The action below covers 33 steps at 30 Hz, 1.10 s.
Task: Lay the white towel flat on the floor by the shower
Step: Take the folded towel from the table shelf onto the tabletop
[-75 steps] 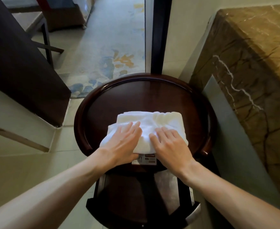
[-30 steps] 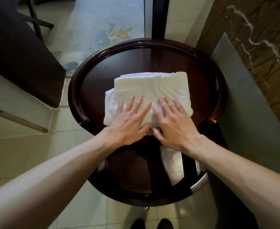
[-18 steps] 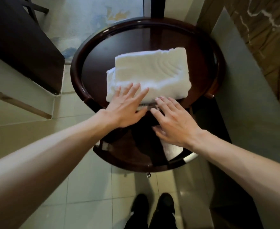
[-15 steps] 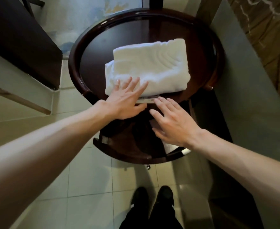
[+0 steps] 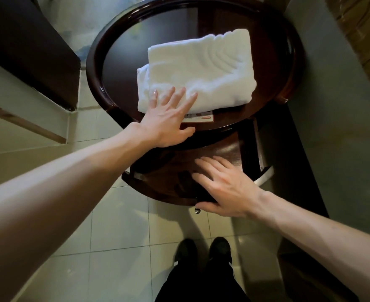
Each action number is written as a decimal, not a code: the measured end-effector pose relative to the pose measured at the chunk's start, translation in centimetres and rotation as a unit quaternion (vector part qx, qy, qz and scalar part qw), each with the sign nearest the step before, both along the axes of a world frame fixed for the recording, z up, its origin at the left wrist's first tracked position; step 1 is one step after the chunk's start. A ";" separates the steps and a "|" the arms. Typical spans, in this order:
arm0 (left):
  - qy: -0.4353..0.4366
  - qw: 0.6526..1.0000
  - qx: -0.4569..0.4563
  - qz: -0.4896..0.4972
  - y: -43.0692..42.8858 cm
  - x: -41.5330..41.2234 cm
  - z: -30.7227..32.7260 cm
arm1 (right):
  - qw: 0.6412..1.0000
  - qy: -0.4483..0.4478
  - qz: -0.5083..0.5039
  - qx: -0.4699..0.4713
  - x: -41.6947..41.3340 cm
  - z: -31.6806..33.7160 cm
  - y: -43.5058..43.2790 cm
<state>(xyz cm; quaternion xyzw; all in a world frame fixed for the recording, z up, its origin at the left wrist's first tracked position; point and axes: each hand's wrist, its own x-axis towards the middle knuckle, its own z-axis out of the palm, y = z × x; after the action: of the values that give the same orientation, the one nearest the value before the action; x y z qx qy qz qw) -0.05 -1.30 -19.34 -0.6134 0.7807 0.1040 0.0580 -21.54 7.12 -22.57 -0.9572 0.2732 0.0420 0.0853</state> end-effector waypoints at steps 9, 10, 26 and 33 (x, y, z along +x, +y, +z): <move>0.044 0.999 -0.023 0.009 0.5 0.1 -1.0 | 1.000 -0.004 0.018 -0.010 -0.3 -2.8 0.3; 0.046 0.999 -0.022 0.007 0.5 0.2 -1.0 | 1.000 -0.006 0.021 -0.014 -0.2 -3.0 0.3; 0.064 0.997 -0.041 0.000 0.6 0.5 -0.5 | 0.997 -0.018 -0.019 -0.069 0.4 -2.6 -2.2; 0.069 0.996 -0.051 -0.003 0.4 0.7 -0.1 | 0.994 -0.027 -0.043 -0.095 1.2 -2.2 -4.5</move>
<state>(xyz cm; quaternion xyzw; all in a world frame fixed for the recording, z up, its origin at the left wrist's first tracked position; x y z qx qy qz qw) 0.70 -0.88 -19.40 -0.6043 0.7892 0.1064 -0.0270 -20.34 2.65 -24.80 -0.9492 0.3145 -0.0131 0.0033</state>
